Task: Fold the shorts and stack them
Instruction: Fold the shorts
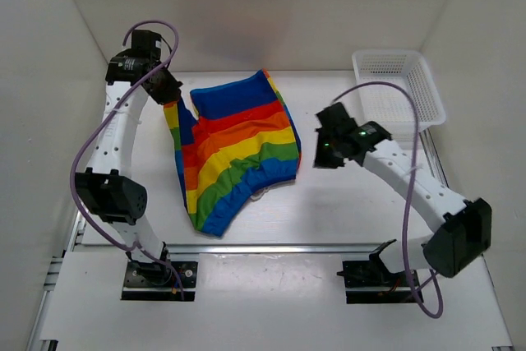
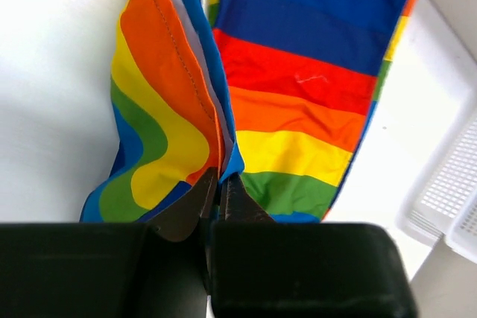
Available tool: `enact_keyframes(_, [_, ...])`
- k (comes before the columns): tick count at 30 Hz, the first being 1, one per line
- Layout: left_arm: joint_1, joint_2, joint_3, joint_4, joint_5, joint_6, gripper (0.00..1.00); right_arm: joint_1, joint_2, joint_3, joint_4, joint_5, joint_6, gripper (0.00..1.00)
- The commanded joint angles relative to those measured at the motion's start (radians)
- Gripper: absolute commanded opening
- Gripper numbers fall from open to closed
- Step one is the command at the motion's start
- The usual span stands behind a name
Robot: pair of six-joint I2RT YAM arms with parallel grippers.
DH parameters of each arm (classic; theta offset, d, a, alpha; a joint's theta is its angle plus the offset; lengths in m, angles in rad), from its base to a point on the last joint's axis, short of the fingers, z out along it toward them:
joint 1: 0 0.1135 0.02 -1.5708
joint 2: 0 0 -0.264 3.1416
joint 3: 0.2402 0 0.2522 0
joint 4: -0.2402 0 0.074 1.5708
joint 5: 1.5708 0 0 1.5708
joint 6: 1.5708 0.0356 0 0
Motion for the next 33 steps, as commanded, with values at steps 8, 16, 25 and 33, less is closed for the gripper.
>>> enact_keyframes(8, [0.055,-0.132,-0.118,0.004,-0.052,0.032,0.10,0.290,0.398,0.268,0.110,-0.125,-0.087,0.57])
enact_keyframes(16, [0.100,-0.241,-0.252,0.004,-0.052,0.060,0.10,0.310,0.665,0.401,0.157,-0.176,-0.035,0.63])
enact_keyframes(25, [0.118,-0.347,-0.357,-0.017,0.008,0.124,0.10,0.120,0.881,0.486,0.047,-0.004,-0.018,0.59])
enact_keyframes(33, [0.069,-0.404,-0.525,0.030,0.082,0.124,0.10,-0.023,0.855,0.710,0.001,0.045,-0.130,0.59])
